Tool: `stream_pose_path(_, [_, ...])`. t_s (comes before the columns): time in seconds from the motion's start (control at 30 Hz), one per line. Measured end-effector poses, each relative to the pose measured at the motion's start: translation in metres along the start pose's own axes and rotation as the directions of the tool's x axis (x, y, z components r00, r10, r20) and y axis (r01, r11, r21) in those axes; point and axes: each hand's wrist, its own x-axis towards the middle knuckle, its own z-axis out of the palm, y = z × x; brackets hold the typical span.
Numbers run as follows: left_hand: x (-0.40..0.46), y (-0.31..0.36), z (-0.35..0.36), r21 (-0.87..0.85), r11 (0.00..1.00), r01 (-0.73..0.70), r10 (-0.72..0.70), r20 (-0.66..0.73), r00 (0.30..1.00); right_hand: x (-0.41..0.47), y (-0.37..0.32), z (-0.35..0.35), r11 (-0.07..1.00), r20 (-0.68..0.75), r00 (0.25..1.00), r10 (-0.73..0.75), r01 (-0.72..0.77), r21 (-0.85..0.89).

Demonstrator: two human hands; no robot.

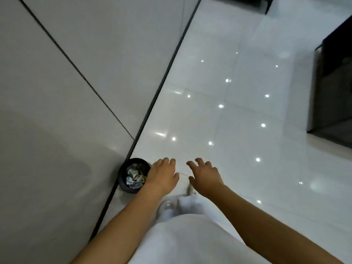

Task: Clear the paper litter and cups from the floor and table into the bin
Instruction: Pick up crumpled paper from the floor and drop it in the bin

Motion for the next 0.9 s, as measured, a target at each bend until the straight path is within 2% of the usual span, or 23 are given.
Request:
stream_pose_path(0.17, [0.005, 0.057, -0.007, 0.151, 0.972, -0.182, 0.165, 0.116, 0.979, -0.054, 0.056, 0.009, 0.963, -0.019, 0.977, 0.213, -0.207, 0.173])
stream_pose_path(0.33, [0.032, 0.139, -0.011, 0.271, 0.899, -0.343, 0.292, 0.212, 0.933, -0.096, 0.135, 0.009, 0.875, -0.046, 0.916, 0.398, -0.365, 0.318])
stream_pose_path(0.53, [0.071, 0.285, -0.002, 0.374, 0.794, -0.479, 0.409, 0.253, 0.877, -0.145, 0.264, 0.01, 0.767, -0.046, 0.837, 0.545, -0.476, 0.43])
stream_pose_path(0.9, [0.122, 0.553, 0.036, 0.382, 0.657, -0.65, 0.545, 0.354, 0.76, -0.235, 0.49, 0.025, 0.555, 0.024, 0.684, 0.73, -0.612, 0.563])
